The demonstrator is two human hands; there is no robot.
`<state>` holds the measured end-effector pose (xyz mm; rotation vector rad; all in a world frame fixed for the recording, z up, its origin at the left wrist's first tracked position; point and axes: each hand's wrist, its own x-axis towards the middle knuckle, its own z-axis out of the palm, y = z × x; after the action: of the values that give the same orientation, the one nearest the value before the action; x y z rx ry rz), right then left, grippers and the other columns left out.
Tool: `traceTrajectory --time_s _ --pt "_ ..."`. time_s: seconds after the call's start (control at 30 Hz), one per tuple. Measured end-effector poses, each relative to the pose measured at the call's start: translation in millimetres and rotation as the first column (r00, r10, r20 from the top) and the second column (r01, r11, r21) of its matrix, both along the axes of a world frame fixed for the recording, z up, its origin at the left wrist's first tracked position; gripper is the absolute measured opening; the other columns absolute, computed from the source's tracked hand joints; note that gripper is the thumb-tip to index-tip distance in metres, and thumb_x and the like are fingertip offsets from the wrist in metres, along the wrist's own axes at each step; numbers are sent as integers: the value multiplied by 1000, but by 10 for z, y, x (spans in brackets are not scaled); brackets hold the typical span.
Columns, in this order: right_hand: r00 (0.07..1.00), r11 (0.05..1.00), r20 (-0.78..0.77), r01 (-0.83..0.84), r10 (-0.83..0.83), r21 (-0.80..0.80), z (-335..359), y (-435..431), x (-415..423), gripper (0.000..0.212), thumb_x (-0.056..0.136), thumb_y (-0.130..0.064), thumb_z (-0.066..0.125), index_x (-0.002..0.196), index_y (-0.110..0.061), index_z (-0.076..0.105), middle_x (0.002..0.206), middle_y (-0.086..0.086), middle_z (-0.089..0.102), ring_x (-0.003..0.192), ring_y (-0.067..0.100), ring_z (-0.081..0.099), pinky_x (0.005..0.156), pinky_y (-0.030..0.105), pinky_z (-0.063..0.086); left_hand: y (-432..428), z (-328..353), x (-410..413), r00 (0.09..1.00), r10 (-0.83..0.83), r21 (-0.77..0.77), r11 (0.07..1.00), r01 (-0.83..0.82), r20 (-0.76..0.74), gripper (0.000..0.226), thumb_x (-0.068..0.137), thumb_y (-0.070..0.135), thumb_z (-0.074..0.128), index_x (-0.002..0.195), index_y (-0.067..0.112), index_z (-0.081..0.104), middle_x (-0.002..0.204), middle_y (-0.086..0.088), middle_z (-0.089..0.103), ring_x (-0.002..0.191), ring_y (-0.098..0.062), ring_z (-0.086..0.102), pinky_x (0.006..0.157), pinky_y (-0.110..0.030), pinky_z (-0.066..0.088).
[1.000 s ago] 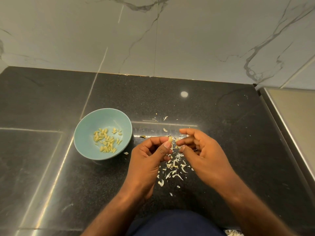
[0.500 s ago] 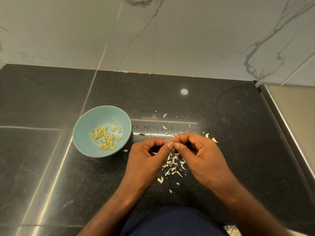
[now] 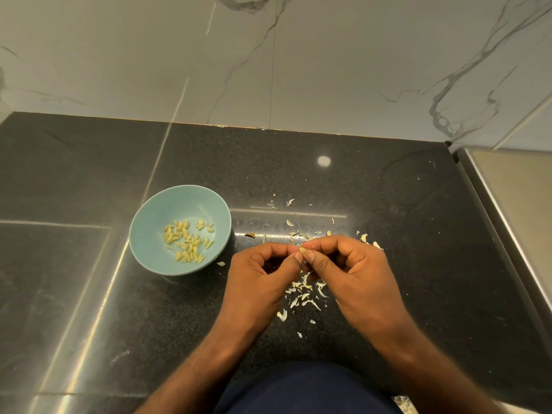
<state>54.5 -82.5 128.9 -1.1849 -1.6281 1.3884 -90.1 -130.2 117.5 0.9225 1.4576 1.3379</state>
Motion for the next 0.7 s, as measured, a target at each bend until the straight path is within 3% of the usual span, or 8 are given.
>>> traceTrajectory --time_s 0.1,0.27,0.43,0.6,0.7 --pt "1000 1000 -9 4 -4 0 -10 -3 0 10 88 -11 71 96 -16 75 83 -4 75 77 15 72 69 25 58 -13 14 15 1000 11 24 1000 -11 0 10 88 11 70 88 18 76 79 2 76 76 -10 72 71 -20 55" --pt "1000 1000 -16 17 -17 11 -35 -12 -26 9 89 -11 72 93 -18 76 77 0 74 71 17 70 68 29 59 -10 5 23 999 39 27 999 -38 -29 7 88 12 71 87 17 76 79 1 76 77 -15 73 74 -27 59" --pt "999 999 -42 29 -29 12 -64 -24 -52 9 89 -13 71 93 -19 76 78 2 74 72 18 71 70 33 61 5 18 24 998 66 29 997 -66 -24 8 86 11 71 84 17 75 77 1 76 74 -13 73 69 -22 57" --pt "979 988 -184 60 -86 -144 -73 -18 -81 14 89 -6 67 100 -15 71 83 9 75 77 20 73 69 30 58 10 41 45 997 71 15 997 -71 1 10 89 7 68 84 15 73 74 2 75 69 -7 71 64 -16 53" --pt "989 992 -138 39 -56 -122 -95 -7 -65 15 92 -3 65 99 -14 72 85 8 75 80 21 73 71 31 59 9 15 41 997 73 7 997 -73 -25 8 90 7 68 86 12 73 75 2 75 70 -6 71 65 -15 53"
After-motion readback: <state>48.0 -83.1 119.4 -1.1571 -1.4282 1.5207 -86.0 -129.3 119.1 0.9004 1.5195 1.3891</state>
